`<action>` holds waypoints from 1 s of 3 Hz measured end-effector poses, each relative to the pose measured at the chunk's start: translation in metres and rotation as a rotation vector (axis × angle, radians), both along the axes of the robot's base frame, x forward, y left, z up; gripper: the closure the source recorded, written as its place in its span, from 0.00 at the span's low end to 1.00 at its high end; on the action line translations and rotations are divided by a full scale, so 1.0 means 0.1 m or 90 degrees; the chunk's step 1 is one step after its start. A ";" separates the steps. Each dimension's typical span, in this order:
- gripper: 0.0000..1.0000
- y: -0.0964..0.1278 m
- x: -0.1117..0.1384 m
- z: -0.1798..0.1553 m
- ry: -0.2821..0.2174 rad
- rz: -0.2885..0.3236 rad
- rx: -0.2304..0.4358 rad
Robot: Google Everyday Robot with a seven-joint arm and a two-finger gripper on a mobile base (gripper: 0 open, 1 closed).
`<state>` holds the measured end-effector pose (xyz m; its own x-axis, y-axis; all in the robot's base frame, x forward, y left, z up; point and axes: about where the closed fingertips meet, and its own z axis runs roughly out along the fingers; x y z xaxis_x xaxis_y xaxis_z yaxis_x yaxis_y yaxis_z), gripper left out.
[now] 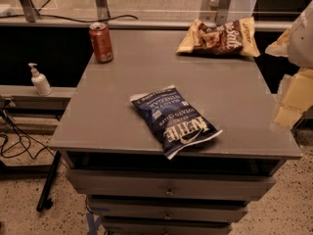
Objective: Move brown chip bag near blue chip bag
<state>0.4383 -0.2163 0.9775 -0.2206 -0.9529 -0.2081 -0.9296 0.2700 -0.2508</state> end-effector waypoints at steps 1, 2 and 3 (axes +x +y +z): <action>0.00 0.00 0.00 0.01 -0.003 -0.001 0.001; 0.00 0.02 0.21 -0.04 -0.040 -0.027 0.022; 0.00 0.00 0.76 -0.15 -0.113 -0.067 0.055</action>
Offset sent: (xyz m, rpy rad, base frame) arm 0.0880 0.0055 -0.0206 0.1417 -0.2285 -0.1719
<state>0.5144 -0.2164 0.9624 -0.2705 -0.9037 -0.3319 -0.8383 0.3906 -0.3804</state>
